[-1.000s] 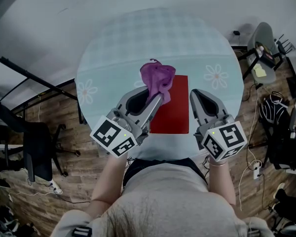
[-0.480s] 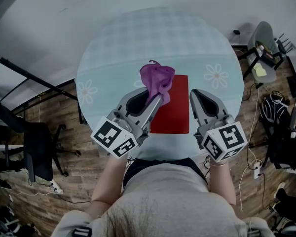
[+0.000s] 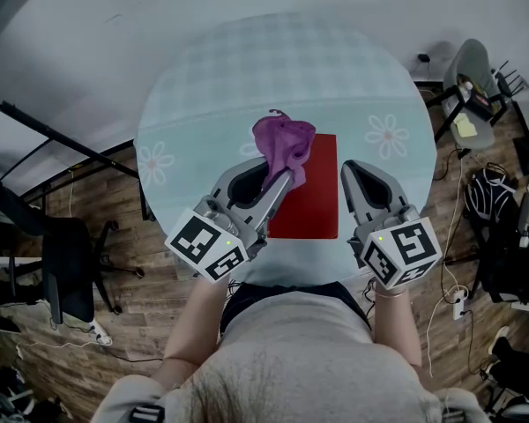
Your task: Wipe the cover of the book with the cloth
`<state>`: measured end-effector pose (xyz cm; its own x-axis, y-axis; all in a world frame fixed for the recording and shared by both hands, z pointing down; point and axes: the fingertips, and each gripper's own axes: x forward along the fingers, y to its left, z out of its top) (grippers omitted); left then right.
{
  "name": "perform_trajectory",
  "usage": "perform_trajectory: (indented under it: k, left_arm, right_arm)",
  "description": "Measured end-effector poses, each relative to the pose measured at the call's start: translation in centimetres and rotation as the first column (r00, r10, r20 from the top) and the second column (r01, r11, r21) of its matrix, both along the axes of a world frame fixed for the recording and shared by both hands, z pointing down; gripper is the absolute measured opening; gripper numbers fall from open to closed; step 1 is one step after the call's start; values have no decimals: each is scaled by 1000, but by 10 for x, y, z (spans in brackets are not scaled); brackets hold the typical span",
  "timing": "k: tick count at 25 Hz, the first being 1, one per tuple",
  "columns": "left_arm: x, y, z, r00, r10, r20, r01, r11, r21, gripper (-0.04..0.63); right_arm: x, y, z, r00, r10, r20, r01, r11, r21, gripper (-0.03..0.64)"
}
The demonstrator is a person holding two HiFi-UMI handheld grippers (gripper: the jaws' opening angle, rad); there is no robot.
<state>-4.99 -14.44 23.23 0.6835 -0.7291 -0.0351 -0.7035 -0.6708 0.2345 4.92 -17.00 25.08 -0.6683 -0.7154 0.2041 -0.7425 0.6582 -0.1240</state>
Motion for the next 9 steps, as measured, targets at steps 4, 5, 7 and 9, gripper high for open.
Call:
perform_trajectory:
  k: [4,5,7,9]
  left_arm:
    - [0,0,2,1000,4,-1,-4,1000,-3,100]
    - [0,0,2,1000,4,-1,-4,1000,-3,100]
    - [-1,0,2,1000,2,-4,-2,1000,-3,100]
    - [-2,-1,1,1000,0,-8,0,1000,-5,100]
  right_arm:
    - [0,-1,3,1000,1,1,-1,1000,-4,21]
    - [0,-1,3,1000,0,2,0,1000,-3,21]
    - [-1,-1,3,1000,-1,1,1,1000,-3,21]
    - [-2,-2,3,1000,-2,0,2,1000,-3,21]
